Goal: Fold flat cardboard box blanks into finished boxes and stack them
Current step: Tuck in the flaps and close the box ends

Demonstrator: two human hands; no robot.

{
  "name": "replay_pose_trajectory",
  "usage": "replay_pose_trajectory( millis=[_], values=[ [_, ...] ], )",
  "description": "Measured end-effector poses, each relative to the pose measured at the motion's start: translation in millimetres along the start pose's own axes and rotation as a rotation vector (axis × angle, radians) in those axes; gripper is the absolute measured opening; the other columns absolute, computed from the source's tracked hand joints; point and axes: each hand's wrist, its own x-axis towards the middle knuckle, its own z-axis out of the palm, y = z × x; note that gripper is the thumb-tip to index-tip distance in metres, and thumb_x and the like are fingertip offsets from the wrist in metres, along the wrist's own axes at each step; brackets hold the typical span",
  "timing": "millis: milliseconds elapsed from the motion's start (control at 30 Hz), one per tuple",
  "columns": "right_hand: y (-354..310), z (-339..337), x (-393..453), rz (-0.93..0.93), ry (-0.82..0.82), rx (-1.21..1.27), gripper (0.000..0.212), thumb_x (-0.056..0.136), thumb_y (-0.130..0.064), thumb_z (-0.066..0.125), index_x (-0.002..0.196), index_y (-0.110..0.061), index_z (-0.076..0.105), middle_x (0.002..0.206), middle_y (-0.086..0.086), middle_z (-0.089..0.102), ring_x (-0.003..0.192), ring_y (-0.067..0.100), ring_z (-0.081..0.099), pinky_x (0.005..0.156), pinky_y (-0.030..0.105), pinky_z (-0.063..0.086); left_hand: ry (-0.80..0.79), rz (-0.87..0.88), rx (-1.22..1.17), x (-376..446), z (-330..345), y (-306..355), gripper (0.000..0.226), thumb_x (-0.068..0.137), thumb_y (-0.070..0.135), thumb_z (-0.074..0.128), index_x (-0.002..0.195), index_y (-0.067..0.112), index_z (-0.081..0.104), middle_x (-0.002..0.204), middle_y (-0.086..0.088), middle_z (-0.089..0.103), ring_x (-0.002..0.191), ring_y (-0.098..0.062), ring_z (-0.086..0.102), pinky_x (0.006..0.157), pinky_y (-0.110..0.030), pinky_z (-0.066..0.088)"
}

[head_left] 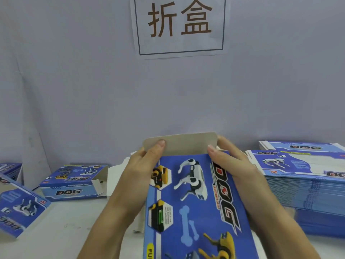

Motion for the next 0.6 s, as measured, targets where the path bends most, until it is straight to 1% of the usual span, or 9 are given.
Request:
replay_pose_trajectory(
  millis=[133,200,233,267,333,367,400,500,600],
  values=[
    [8.4,-5.5,16.4,0.170,-0.009,-0.063,0.037,0.084,-0.028,0.059,0.116,-0.012,0.067,0.073,0.002,0.075,0.060,0.010,0.072,0.060,0.028,0.059,-0.018,0.030,0.073,10.6,-2.6,-6.6,0.010,0.098,0.021,0.053,0.094,0.021,0.063,0.072,0.008,0.070,0.061,0.010,0.064,0.051,-0.005,0.044],
    [19.7,-13.6,17.4,0.188,0.017,-0.151,0.038,0.103,-0.009,0.044,0.138,0.004,0.050,0.055,-0.013,0.063,0.044,-0.008,0.059,0.068,0.015,0.053,-0.083,0.120,0.144,14.8,-4.0,-6.3,0.016,0.094,0.005,0.060,0.093,0.021,0.059,0.065,0.007,0.058,0.049,0.006,0.055,0.050,-0.005,0.040],
    [22.8,-22.0,19.6,0.170,0.056,-0.124,0.039,0.106,-0.006,0.035,0.142,0.006,0.043,0.054,-0.010,0.060,0.038,-0.010,0.053,0.059,0.008,0.047,-0.146,0.136,0.145,15.5,-4.5,-6.8,0.014,0.088,0.008,0.061,0.096,0.020,0.059,0.061,0.011,0.055,0.047,0.003,0.051,0.050,-0.007,0.040],
    [23.4,-23.6,19.9,0.168,0.050,-0.149,0.037,0.107,-0.004,0.033,0.142,0.005,0.042,0.053,-0.005,0.062,0.043,-0.009,0.056,0.055,0.006,0.044,-0.193,0.137,0.128,15.1,-5.9,-7.9,0.015,0.085,0.014,0.058,0.099,0.019,0.060,0.058,0.013,0.054,0.048,0.001,0.050,0.050,-0.009,0.040],
    [26.6,-28.9,24.3,0.103,0.061,-0.159,0.037,0.106,0.000,0.033,0.139,0.008,0.045,0.092,0.013,0.072,0.093,0.008,0.067,0.063,0.005,0.042,-0.209,0.162,0.084,12.4,-9.1,-13.8,0.018,0.083,0.018,0.054,0.099,0.018,0.062,0.057,0.013,0.053,0.049,-0.001,0.050,0.051,-0.010,0.041],
    [27.3,-30.9,26.3,0.124,0.089,-0.131,0.038,0.106,0.001,0.032,0.142,0.006,0.044,0.114,0.015,0.067,0.113,0.021,0.061,0.069,0.005,0.042,-0.185,0.173,0.072,12.7,-8.5,-15.4,0.016,0.084,0.019,0.055,0.097,0.018,0.064,0.058,0.011,0.053,0.052,-0.003,0.051,0.053,-0.012,0.042],
    [20.6,-25.9,27.2,0.172,0.109,-0.054,0.039,0.106,0.002,0.031,0.142,0.002,0.043,0.119,0.009,0.064,0.118,0.024,0.057,0.072,0.004,0.043,-0.161,0.181,0.057,11.6,-6.9,-15.7,0.014,0.086,0.021,0.057,0.096,0.019,0.066,0.061,0.008,0.053,0.055,-0.006,0.052,0.056,-0.013,0.043],
    [19.5,-15.4,21.4,0.114,0.090,0.005,0.031,0.098,-0.008,0.046,0.127,-0.013,0.057,0.086,-0.014,0.072,0.088,0.003,0.071,0.058,0.002,0.046,-0.099,0.196,0.039,4.0,0.2,-7.8,0.016,0.096,0.020,0.057,0.091,0.006,0.060,0.054,0.019,0.053,0.051,0.000,0.055,0.052,-0.007,0.042],
    [13.0,-3.8,9.7,0.037,0.036,-0.065,0.023,0.101,-0.010,0.041,0.115,-0.010,0.059,0.067,-0.014,0.073,0.058,-0.004,0.068,0.050,0.006,0.047,-0.031,0.127,0.101,8.6,7.2,-2.2,0.027,0.103,0.008,0.040,0.079,0.011,0.053,0.051,0.021,0.055,0.047,0.008,0.057,0.049,-0.002,0.039]
  ],
)
